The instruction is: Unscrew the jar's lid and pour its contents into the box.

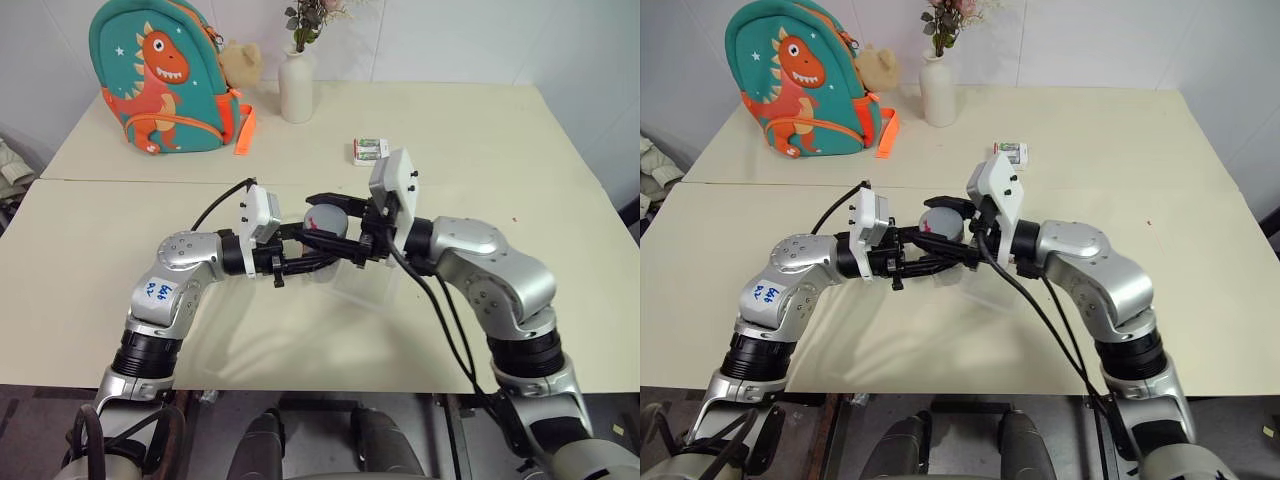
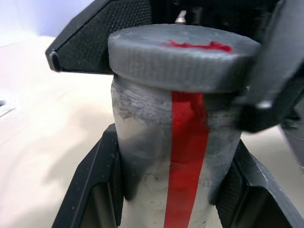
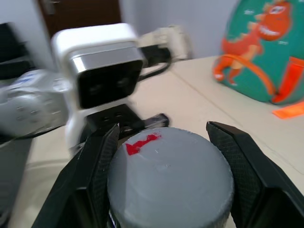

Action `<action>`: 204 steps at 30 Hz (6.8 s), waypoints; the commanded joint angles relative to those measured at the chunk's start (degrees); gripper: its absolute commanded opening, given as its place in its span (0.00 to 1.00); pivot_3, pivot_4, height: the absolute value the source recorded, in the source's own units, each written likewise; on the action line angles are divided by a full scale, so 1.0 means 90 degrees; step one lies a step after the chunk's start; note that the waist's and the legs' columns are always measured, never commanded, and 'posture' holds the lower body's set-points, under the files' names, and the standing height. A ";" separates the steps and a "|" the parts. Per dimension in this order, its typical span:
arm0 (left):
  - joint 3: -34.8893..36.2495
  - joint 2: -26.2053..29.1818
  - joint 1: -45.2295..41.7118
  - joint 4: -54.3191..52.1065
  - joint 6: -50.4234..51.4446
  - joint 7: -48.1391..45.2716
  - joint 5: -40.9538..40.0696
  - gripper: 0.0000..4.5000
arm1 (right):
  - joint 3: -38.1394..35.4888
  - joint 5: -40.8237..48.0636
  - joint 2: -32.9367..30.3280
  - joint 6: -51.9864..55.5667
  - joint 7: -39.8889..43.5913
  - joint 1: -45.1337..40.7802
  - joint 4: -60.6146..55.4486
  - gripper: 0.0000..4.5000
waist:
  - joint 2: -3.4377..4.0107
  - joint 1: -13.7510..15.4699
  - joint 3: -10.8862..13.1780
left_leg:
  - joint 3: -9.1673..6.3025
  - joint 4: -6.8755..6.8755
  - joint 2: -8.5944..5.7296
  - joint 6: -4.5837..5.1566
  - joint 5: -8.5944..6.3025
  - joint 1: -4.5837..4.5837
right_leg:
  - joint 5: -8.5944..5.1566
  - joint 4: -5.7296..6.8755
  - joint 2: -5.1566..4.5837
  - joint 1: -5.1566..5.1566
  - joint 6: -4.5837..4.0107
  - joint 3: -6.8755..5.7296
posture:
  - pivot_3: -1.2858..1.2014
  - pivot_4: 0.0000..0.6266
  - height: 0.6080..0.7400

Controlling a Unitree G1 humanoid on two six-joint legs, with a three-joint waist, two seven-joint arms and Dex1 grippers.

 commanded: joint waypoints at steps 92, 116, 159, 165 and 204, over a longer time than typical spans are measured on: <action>0.0297 0.0207 -0.0165 0.0190 -0.0603 -0.0800 -0.0394 0.44 | -0.0283 0.0530 -0.0400 0.0388 0.0130 -0.0850 -0.0056 0.99 | 0.0003 0.0028 0.0003 | -0.0004 0.0001 0.0002 0.0000 -0.0003 -0.0008 | -0.0002 -0.0012 0.0000 -0.0002 0.0000 -0.0003 | 0.52 0.24 1.00; 0.0311 0.0178 -0.0133 0.0222 -0.0580 -0.0750 -0.0447 0.44 | -0.0436 0.0085 -0.0502 0.0230 0.0087 -0.0806 0.0234 0.99 | 0.0003 0.0009 0.0003 | -0.0006 0.0001 0.0002 0.0000 -0.0004 -0.0010 | -0.0002 -0.0006 0.0001 -0.0005 -0.0001 -0.0006 | 0.52 0.24 1.00; 0.0333 0.0161 -0.0178 0.0272 -0.0503 -0.0791 -0.0442 0.44 | 0.0180 -0.0078 -0.0051 0.0022 0.0230 -0.0947 0.0259 0.99 | 0.0004 -0.0002 0.0003 | -0.0006 0.0000 0.0002 0.0000 -0.0004 -0.0011 | -0.0002 -0.0006 0.0001 -0.0007 0.0000 -0.0006 | 0.52 0.24 1.00; 0.0343 0.0163 -0.0217 0.0316 -0.0532 -0.0805 -0.0432 0.44 | -0.0040 -0.0184 -0.0233 -0.0049 0.0286 -0.0942 0.0370 0.99 | 0.0004 0.0009 0.0003 | -0.0006 0.0001 0.0002 0.0000 -0.0004 -0.0012 | -0.0002 -0.0006 0.0001 -0.0008 0.0000 -0.0006 | 0.52 0.24 1.00; 0.0327 0.0166 -0.0141 0.0228 -0.0495 -0.0898 -0.0460 0.44 | -0.0163 0.0584 -0.0729 0.0485 0.1078 -0.0972 0.0437 0.99 | 0.0004 0.0002 0.0003 | -0.0006 0.0002 0.0002 0.0000 -0.0004 -0.0012 | -0.0002 -0.0007 0.0001 -0.0008 0.0000 -0.0006 | 0.52 0.24 1.00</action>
